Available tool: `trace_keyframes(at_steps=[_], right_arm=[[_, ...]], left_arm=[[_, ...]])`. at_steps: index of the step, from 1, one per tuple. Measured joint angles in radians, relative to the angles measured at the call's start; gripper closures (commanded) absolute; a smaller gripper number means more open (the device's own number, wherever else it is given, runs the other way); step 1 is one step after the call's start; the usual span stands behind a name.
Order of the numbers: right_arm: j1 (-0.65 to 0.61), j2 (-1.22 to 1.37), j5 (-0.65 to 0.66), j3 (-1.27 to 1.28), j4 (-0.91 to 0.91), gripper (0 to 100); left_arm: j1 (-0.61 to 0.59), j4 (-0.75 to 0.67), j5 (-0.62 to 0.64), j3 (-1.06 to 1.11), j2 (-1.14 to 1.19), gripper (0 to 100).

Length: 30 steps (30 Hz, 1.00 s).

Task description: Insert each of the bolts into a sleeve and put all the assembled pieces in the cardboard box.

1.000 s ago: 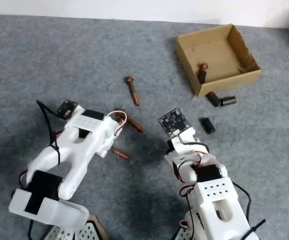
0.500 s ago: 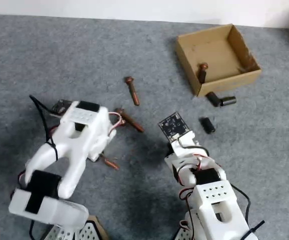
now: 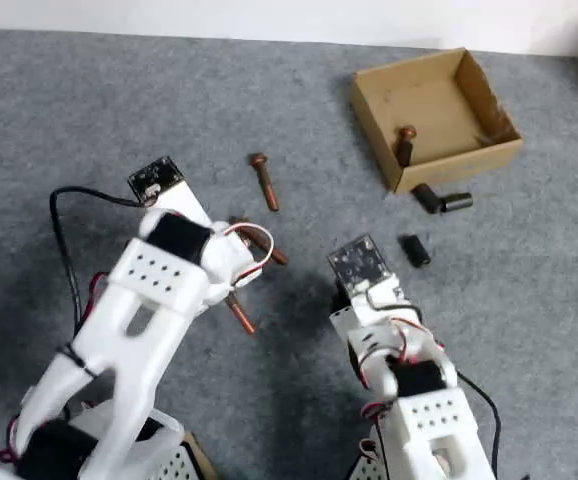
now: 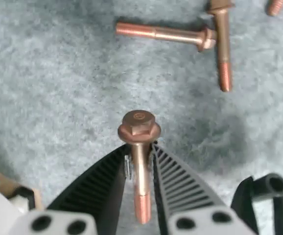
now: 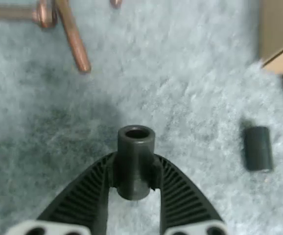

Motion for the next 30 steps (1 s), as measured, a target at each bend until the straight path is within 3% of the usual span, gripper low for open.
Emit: trace_keyframes(at_steps=[7,10,17,25,30], right_arm=[[-0.054,-0.358,-0.003,0.118,0.0,99.4],[-0.084,-0.476,-0.003,0.118,-0.002,99.4],[-0.104,-0.548,-0.003,0.118,-0.025,99.4],[-0.16,-0.52,-0.003,0.118,-0.043,99.4],[-0.17,-0.479,-0.003,0.12,-0.043,99.4]], left_arm=[[0.0,0.002,-0.265,0.012,-0.112,99],[-0.002,-0.029,-0.284,0.011,-0.138,99],[-0.002,-0.433,-0.227,0.149,-0.147,99],[0.0,-1.066,-0.232,0.477,-0.147,99],[0.0,-1.18,-0.282,0.486,-0.147,99]])
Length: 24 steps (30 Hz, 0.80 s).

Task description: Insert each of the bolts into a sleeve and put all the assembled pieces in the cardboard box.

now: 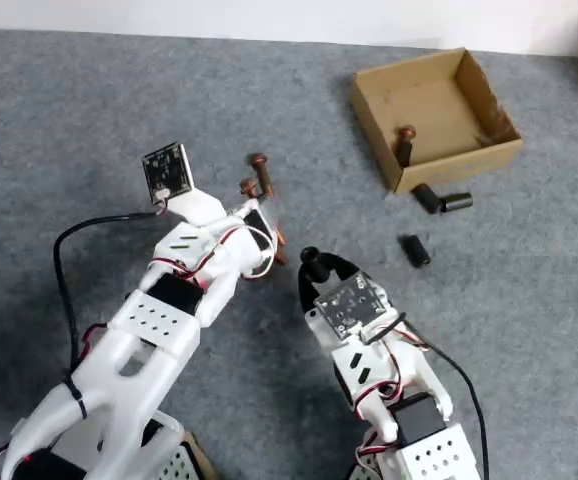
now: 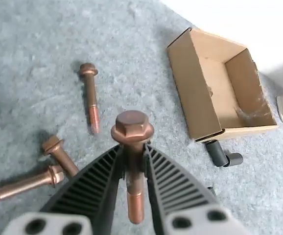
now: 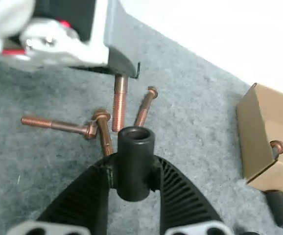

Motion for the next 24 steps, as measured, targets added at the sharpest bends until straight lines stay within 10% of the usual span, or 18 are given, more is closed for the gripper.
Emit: trace_keyframes(at_steps=[24], right_arm=[[0.003,0.003,0.0,0.0,0.0,99.4]], left_arm=[[0.203,0.005,-0.035,0.184,-0.453,99]])
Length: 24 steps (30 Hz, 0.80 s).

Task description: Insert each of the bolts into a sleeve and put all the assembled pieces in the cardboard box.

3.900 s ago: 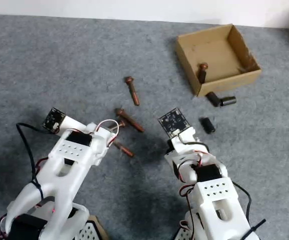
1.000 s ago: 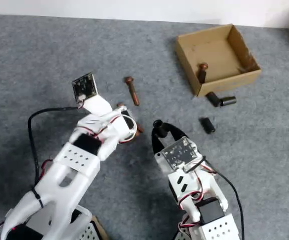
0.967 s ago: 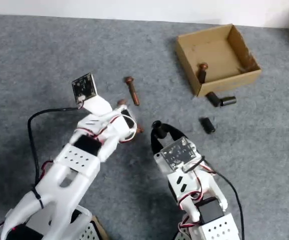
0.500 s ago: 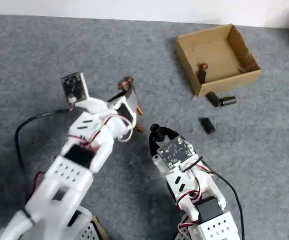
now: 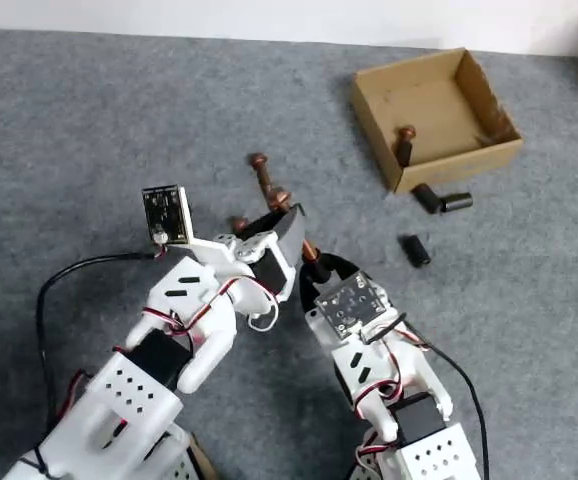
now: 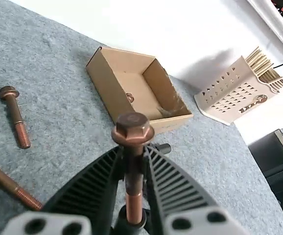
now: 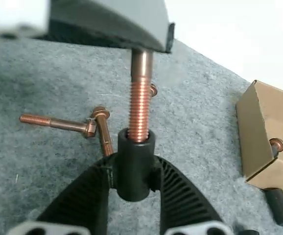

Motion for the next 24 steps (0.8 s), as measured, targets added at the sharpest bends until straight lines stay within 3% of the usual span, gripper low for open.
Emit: trace_keyframes(at_steps=[9,15,24], right_arm=[[0.0,0.0,0.006,0.0,0.006,99.4],[-0.006,0.002,0.008,0.0,0.008,99.4],[-0.006,0.0,-0.026,0.0,0.008,99.4]], left_arm=[[0.003,0.026,-0.009,0.011,-0.015,99],[0.032,0.137,-0.181,0.011,-0.025,99],[0.144,0.164,-0.221,0.048,-0.028,99]])
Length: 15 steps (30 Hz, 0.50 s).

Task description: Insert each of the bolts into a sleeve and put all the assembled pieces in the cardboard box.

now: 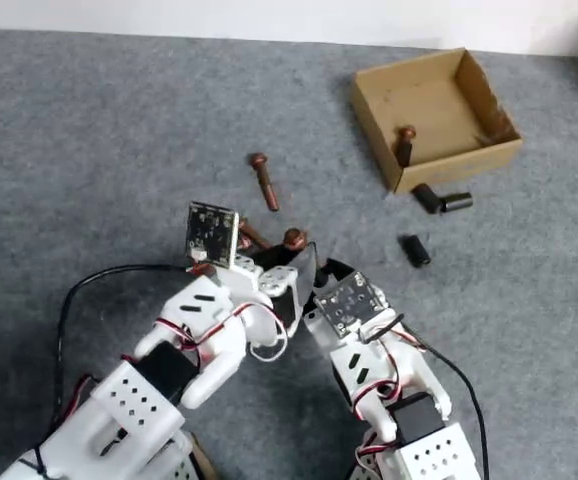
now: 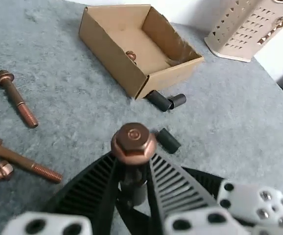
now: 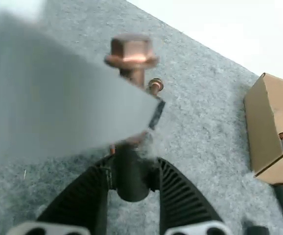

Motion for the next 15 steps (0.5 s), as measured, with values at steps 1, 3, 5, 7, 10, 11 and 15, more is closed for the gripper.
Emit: trace_keyframes(at_steps=[1,3,5,7,10,11,15], right_arm=[[0.0,0.002,0.0,0.0,0.0,99.4],[0.0,0.002,0.0,0.0,0.0,99.4],[0.005,0.002,0.0,0.0,0.0,99.4],[0.006,0.002,0.0,0.0,0.0,99.4],[0.006,0.002,0.0,0.0,0.0,99.4],[0.006,0.002,0.0,0.0,0.0,99.4],[0.018,0.002,0.0,0.0,0.0,99.4]], left_arm=[[0.006,0.0,0.0,0.002,0.003,99],[0.008,0.0,0.0,0.006,0.002,99],[0.008,0.0,0.0,0.008,0.002,99],[0.008,0.0,0.0,0.008,0.002,99],[0.008,0.0,0.0,0.008,0.002,92],[0.008,0.0,0.0,0.008,0.002,88],[0.011,0.002,0.0,0.008,0.002,73]])
